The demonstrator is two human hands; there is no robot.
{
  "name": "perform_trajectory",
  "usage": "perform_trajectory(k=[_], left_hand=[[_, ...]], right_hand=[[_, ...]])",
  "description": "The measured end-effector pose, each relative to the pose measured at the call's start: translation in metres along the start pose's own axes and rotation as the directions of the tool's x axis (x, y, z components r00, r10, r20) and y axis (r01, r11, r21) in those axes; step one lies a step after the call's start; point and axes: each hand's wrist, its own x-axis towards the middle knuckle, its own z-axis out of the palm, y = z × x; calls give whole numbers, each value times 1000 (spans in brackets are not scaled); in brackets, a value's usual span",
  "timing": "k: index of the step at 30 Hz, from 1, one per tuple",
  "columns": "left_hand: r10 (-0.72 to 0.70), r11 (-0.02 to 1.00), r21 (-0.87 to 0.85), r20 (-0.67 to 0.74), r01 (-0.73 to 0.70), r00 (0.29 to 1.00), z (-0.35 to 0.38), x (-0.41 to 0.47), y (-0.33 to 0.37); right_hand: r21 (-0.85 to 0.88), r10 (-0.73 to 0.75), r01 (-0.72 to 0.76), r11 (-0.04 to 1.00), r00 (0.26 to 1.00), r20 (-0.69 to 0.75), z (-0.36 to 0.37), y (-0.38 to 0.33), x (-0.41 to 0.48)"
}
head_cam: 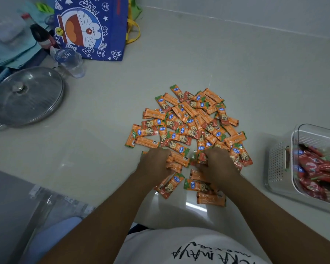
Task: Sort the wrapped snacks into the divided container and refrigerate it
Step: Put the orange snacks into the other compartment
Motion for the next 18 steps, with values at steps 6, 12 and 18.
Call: perform_trajectory(k=[6, 12, 18], left_hand=[[28, 989, -142, -21, -31, 999, -7, 0, 9], [-123, 940, -324, -31, 107, 992, 1, -31, 24], [-224, 962, -157, 2, 221, 975, 23, -50, 28]], right_hand=[[200, 45, -50, 979, 999, 26, -5, 12, -6], [50, 4, -7, 999, 997, 73, 8, 11, -18], [-40, -29, 34, 999, 994, 102, 10, 14, -16]])
